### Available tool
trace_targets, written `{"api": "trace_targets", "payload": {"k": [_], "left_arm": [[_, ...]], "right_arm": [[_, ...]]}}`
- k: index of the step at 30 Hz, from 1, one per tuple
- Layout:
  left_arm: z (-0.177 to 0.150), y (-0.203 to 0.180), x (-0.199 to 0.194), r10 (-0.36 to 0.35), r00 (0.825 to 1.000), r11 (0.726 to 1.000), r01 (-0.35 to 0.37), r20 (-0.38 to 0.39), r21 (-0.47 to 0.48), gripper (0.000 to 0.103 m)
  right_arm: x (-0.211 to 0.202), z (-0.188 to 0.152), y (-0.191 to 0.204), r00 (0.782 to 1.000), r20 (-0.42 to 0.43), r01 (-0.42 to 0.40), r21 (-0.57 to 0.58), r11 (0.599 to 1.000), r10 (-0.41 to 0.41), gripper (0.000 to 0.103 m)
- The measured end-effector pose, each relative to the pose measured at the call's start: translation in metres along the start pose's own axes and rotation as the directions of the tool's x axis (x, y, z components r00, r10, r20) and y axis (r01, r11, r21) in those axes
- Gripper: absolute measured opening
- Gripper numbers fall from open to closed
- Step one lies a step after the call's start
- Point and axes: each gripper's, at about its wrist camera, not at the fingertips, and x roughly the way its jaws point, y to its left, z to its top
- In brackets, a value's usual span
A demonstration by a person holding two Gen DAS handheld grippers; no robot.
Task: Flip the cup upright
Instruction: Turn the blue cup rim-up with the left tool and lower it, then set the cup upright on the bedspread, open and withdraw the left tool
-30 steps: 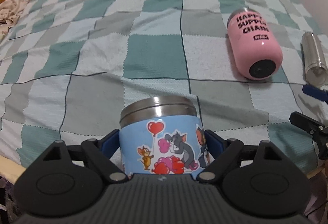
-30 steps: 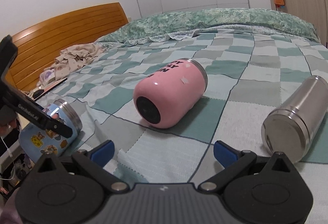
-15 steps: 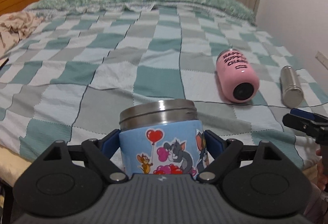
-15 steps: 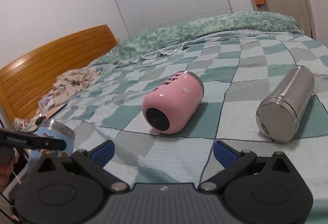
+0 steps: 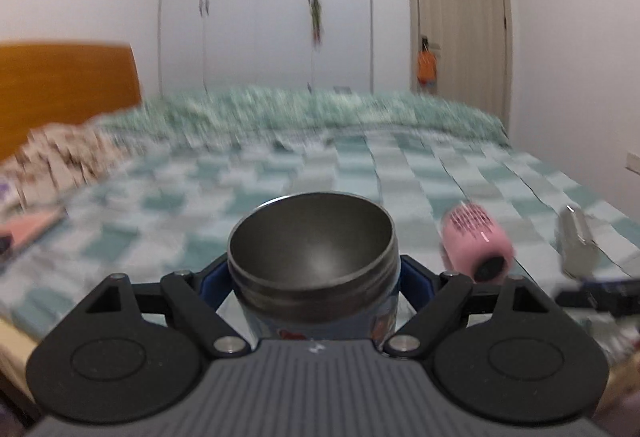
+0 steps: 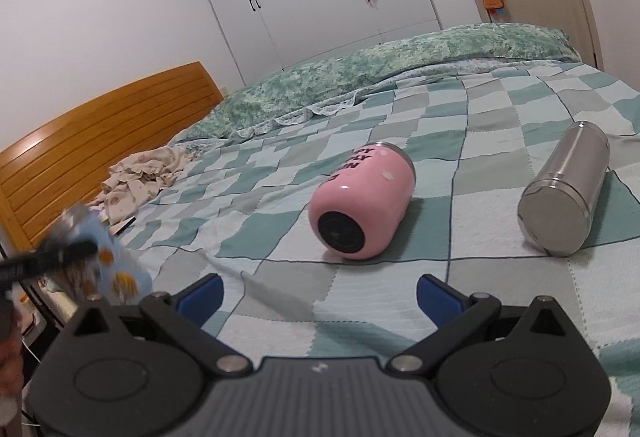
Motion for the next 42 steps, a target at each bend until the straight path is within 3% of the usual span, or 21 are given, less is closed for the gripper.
{"api": "trace_targets", "payload": {"k": [4,10,11,13,17,18,20,27,32,35,39,42], "left_arm": [[0.009,0.001,0.025,0.056,0.998,0.998,-0.057,0.025,0.029,0.086],[-0.024,0.0,0.075,0.128,0.992,0.989,-0.126,-0.021,0.07,0.087],[-0.031,0.004,0.083,0.129,0.99,0.99,-0.126,-0.056,0.056,0.086],[-0.041,0.009,0.086,0.128,0.992,0.991,-0.127,-0.01,0.041,0.086],[-0.037,0.018,0.089,0.11,0.993,0.994,-0.111,-0.03,-0.008,0.087],[-0.037,0.02,0.088,0.107,0.994,0.994,-0.107,-0.031,-0.011,0.093],[-0.037,0.024,0.081,0.102,0.994,0.995,-0.103,-0.023,-0.018,0.103],[-0.023,0.025,0.021,0.097,0.988,0.995,-0.094,0.123,-0.034,0.103],[-0.031,0.011,-0.03,0.053,0.968,0.998,-0.045,0.246,-0.035,0.103],[-0.048,-0.005,-0.05,0.051,0.961,0.999,-0.052,0.272,-0.002,0.103],[-0.075,-0.02,-0.065,-0.007,0.968,1.0,0.01,0.249,-0.011,0.103],[-0.096,-0.033,-0.07,-0.013,0.968,1.0,0.01,0.249,0.013,0.103]], "right_arm": [[0.0,-0.001,0.007,1.0,0.007,0.0,-0.003,1.0,0.0,0.103],[0.001,-0.001,0.012,1.0,0.012,0.011,-0.016,1.0,-0.011,0.103],[0.001,-0.001,0.012,1.0,0.011,0.013,-0.017,1.0,-0.013,0.103],[0.002,0.0,0.012,1.0,0.011,0.014,-0.02,1.0,-0.014,0.103],[0.0,-0.001,0.014,1.0,0.019,0.017,-0.04,0.999,-0.016,0.103],[0.0,-0.001,0.015,1.0,0.021,0.02,-0.046,0.999,-0.019,0.103],[-0.001,-0.001,0.016,0.999,0.026,0.025,-0.053,0.998,-0.024,0.103],[-0.015,-0.004,0.018,0.997,0.06,0.045,-0.07,0.997,-0.041,0.103],[-0.037,-0.01,0.025,0.99,0.118,0.086,-0.119,0.989,-0.072,0.103],[-0.053,-0.021,0.028,0.975,0.183,0.154,-0.145,0.977,-0.127,0.103],[-0.074,-0.042,0.028,0.947,0.259,0.242,-0.18,0.953,-0.192,0.103],[-0.09,-0.064,0.028,0.923,0.306,0.302,-0.203,0.931,-0.233,0.103]]}}
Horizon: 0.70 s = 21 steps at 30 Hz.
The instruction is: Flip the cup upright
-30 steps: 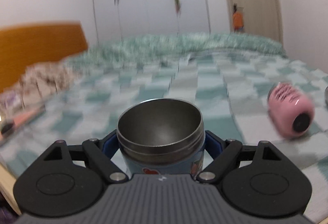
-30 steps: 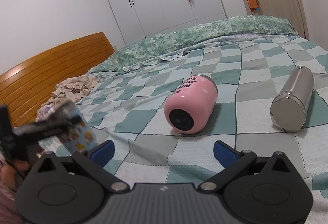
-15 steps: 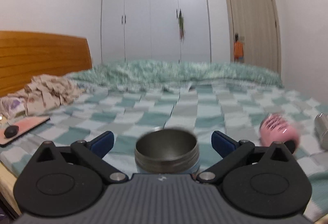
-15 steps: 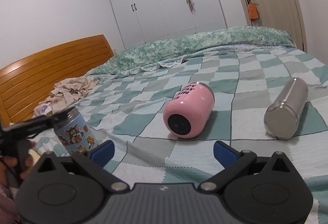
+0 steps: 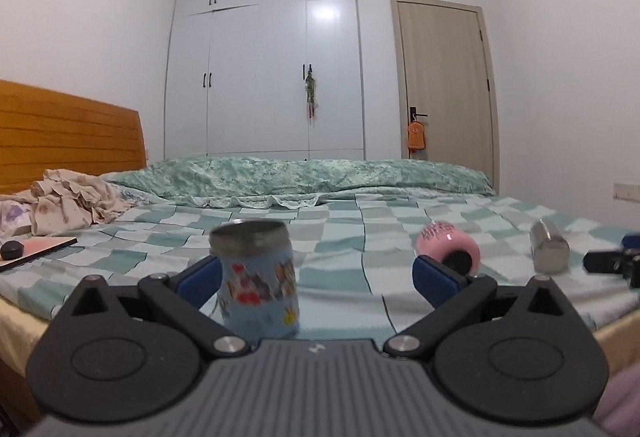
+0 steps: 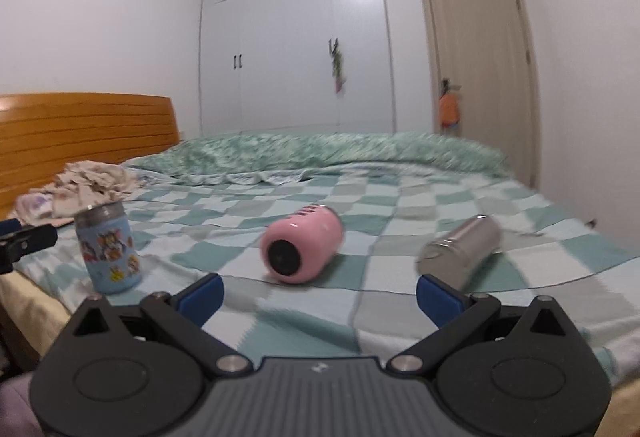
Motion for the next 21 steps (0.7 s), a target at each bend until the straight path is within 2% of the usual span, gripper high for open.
{"api": "trace_targets", "payload": {"k": [4,7,14,21], "left_arm": [[-0.018,-0.011,-0.006,-0.004,1.0,1.0,0.004,-0.018,0.009,0.103],[-0.027,-0.017,-0.007,0.019,1.0,1.0,-0.019,-0.014,0.02,0.103],[-0.034,-0.015,-0.011,0.048,0.999,0.999,-0.048,-0.01,-0.001,0.103],[-0.036,-0.016,-0.012,0.062,0.998,0.998,-0.062,-0.012,0.007,0.103]], "right_arm": [[-0.023,-0.021,-0.002,0.997,0.05,0.063,-0.035,0.997,-0.061,0.103],[-0.036,-0.033,-0.004,0.991,0.093,0.104,-0.053,0.993,-0.099,0.103],[-0.054,-0.051,-0.004,0.977,0.167,0.141,-0.05,0.989,-0.131,0.103],[-0.057,-0.055,-0.003,0.971,0.181,0.166,-0.047,0.985,-0.155,0.103]]}}
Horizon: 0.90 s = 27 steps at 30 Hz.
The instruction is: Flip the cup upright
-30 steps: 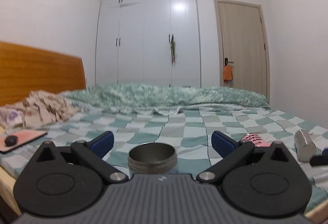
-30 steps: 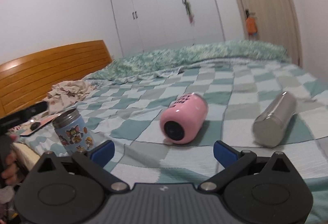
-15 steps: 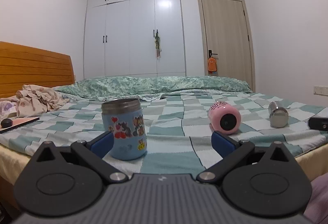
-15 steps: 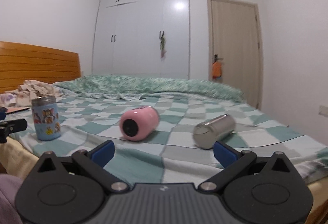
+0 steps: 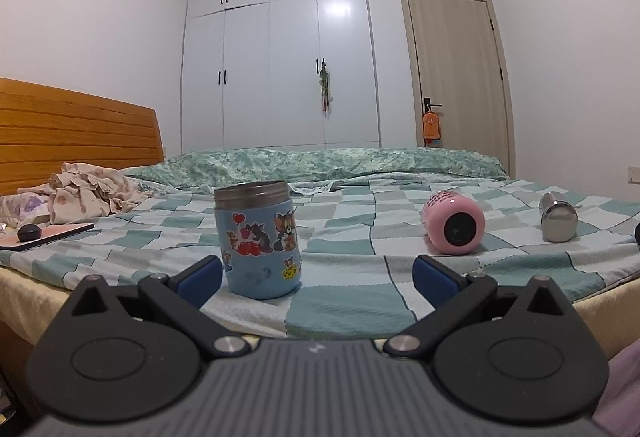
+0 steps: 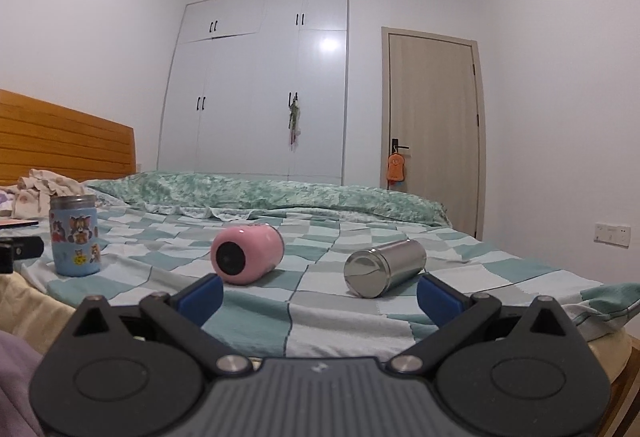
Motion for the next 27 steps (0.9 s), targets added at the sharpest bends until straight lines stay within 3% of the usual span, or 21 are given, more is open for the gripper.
{"api": "trace_targets", "payload": {"k": [27], "left_arm": [[-0.0003,0.0002,0.0004,-0.005,1.0,1.0,0.005,-0.001,-0.003,0.103]], "right_arm": [[0.0012,-0.0008,0.0015,1.0,0.002,0.002,0.0,1.0,-0.002,0.103]]}}
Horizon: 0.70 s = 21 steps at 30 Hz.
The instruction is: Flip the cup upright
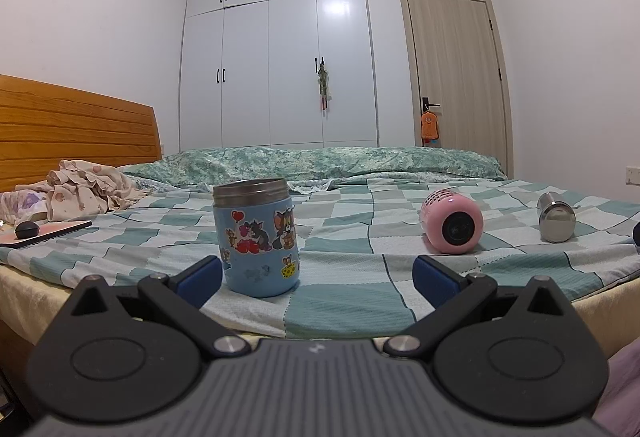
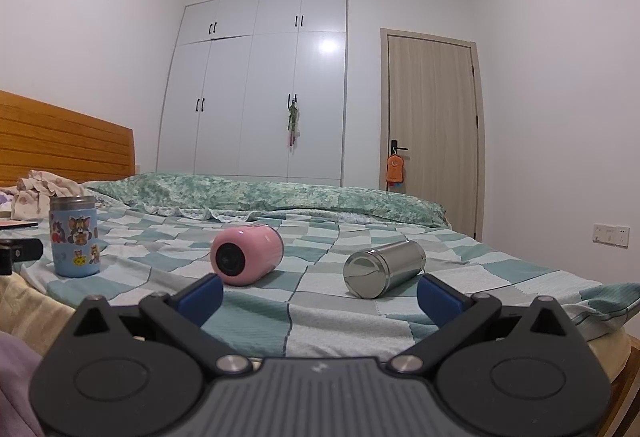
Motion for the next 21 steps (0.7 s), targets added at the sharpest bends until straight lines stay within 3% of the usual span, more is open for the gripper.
{"api": "trace_targets", "payload": {"k": [21], "left_arm": [[-0.0006,-0.0013,-0.0007,-0.002,1.0,1.0,0.002,0.005,0.001,0.103]], "right_arm": [[-0.0003,-0.0003,0.0012,1.0,0.003,-0.001,0.0,1.0,0.001,0.103]]}}
